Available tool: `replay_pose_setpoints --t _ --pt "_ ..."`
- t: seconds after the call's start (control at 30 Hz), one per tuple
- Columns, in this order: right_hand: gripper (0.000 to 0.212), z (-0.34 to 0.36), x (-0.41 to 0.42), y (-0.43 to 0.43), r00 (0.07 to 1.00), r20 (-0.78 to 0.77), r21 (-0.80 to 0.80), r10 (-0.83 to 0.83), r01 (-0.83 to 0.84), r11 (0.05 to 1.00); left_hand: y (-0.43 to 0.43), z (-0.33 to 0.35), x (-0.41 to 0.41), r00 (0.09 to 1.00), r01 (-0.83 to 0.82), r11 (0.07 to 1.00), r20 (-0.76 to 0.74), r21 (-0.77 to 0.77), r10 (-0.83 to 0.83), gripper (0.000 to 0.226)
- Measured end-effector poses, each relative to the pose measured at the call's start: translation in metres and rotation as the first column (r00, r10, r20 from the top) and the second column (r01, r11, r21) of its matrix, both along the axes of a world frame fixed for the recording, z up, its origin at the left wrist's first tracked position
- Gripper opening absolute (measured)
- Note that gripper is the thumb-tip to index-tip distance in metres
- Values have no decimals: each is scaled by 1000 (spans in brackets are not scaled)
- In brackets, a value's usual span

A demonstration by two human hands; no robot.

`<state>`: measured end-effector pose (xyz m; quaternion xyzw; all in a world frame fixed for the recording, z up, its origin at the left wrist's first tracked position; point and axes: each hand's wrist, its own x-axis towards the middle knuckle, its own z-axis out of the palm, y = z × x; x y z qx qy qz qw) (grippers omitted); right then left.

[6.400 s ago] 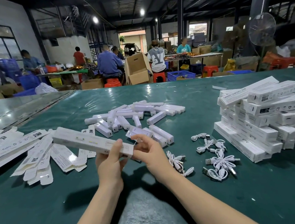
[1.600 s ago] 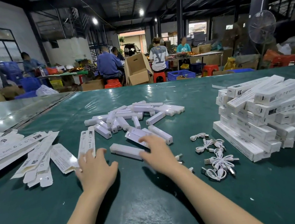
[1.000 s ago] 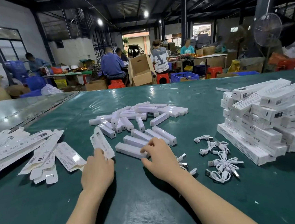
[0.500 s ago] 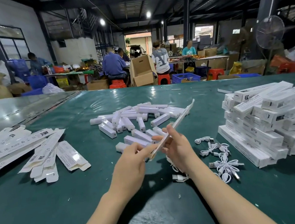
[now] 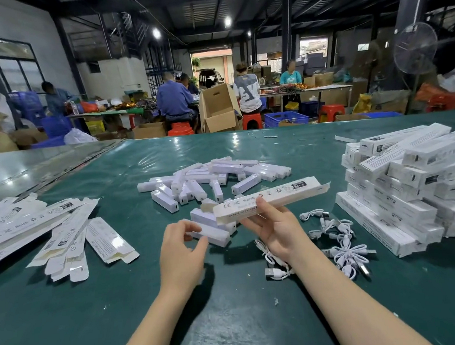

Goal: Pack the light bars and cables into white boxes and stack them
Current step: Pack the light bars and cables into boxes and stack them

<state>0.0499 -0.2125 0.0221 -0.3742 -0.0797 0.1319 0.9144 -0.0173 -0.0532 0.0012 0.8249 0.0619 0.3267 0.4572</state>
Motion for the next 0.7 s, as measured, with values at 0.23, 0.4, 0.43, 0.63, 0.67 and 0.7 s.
replay_pose_setpoints --t 0.23,0.4,0.43,0.63,0.67,0.7 --pt "5 2 -3 1 999 44 -135 -4 10 991 -10 6 -7 974 -33 939 223 342 -46 37" --pt "9 3 -5 1 998 60 -166 -5 15 986 -9 8 -10 958 -54 926 282 374 -58 44" --pt "16 3 -6 1 998 69 -185 -10 22 983 -9 8 -10 958 -39 926 279 375 -72 41" --pt "17 5 -10 3 994 101 -245 -49 73 967 -10 9 -12 963 29 963 250 268 -98 26" --pt "21 6 -10 3 994 96 -242 -49 72 968 -11 9 -13 962 39 969 253 243 -102 29" --pt "23 7 -10 3 995 93 -242 -44 66 968 -13 10 -13 963 44 978 253 202 -96 32"
